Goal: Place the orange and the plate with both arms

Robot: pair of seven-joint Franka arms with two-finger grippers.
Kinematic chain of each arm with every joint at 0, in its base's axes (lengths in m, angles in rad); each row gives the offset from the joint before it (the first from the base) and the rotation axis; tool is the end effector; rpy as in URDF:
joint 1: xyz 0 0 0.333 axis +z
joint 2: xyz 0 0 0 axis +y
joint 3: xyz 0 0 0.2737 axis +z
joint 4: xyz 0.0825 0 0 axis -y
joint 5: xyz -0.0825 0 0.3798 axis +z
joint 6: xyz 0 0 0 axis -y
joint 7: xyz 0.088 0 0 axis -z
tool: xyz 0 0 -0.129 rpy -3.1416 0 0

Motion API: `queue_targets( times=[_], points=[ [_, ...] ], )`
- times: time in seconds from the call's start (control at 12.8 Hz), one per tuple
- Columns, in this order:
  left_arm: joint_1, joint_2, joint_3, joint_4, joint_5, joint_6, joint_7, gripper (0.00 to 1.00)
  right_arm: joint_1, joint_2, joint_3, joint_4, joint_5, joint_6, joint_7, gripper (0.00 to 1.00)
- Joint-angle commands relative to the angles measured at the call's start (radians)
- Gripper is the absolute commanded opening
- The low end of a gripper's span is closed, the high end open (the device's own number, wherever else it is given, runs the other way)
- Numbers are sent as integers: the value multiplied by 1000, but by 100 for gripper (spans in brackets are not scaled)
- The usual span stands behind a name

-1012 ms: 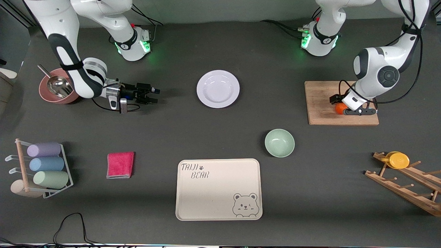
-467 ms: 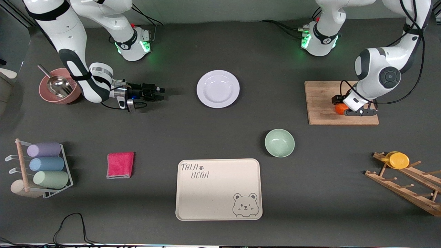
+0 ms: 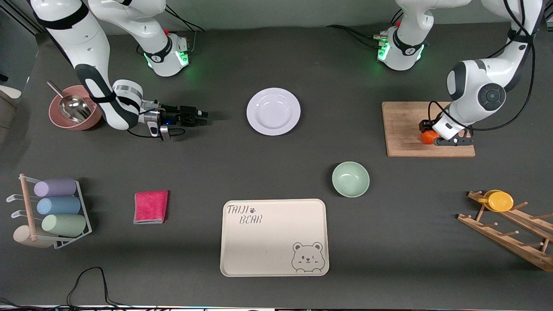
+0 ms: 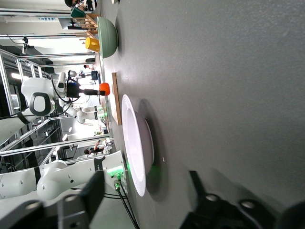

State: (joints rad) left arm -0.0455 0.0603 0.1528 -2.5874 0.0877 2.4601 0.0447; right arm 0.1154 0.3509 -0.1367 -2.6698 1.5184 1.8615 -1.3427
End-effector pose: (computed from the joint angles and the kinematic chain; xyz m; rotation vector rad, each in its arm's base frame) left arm 0.4114 0.0469 0.1631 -3.0840 0.0156 0.2954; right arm 0.3106 0.0820 0.0702 -1.9109 0.0930 0.0686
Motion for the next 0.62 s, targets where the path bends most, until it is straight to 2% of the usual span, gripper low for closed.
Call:
queue_targets(
  times=[0.0, 0.16, 0.31, 0.39, 0.47, 0.54],
  points=[
    [-20, -104, -4, 116, 10, -223, -23, 0, 12, 19, -1, 11, 28, -8, 14, 55],
    [-19, -190, -59, 252, 10, -456, -80, 0, 12, 20, -1, 13, 26, -7, 1, 52],
    [-19, -218, -116, 465, -2, -721, -114, 0, 12, 23, -1, 15, 25, -7, -6, 51],
    [-20, -214, -145, 578, -5, -831, -136, 0, 12, 26, -1, 15, 26, -7, -18, 48],
    [-22, -208, -172, 664, -14, -910, -163, 0, 12, 34, -1, 16, 26, -7, -35, 45],
    [-20, -208, -194, 703, -49, -944, -192, 0, 12, 39, -1, 16, 26, -7, -36, 45]
  ],
)
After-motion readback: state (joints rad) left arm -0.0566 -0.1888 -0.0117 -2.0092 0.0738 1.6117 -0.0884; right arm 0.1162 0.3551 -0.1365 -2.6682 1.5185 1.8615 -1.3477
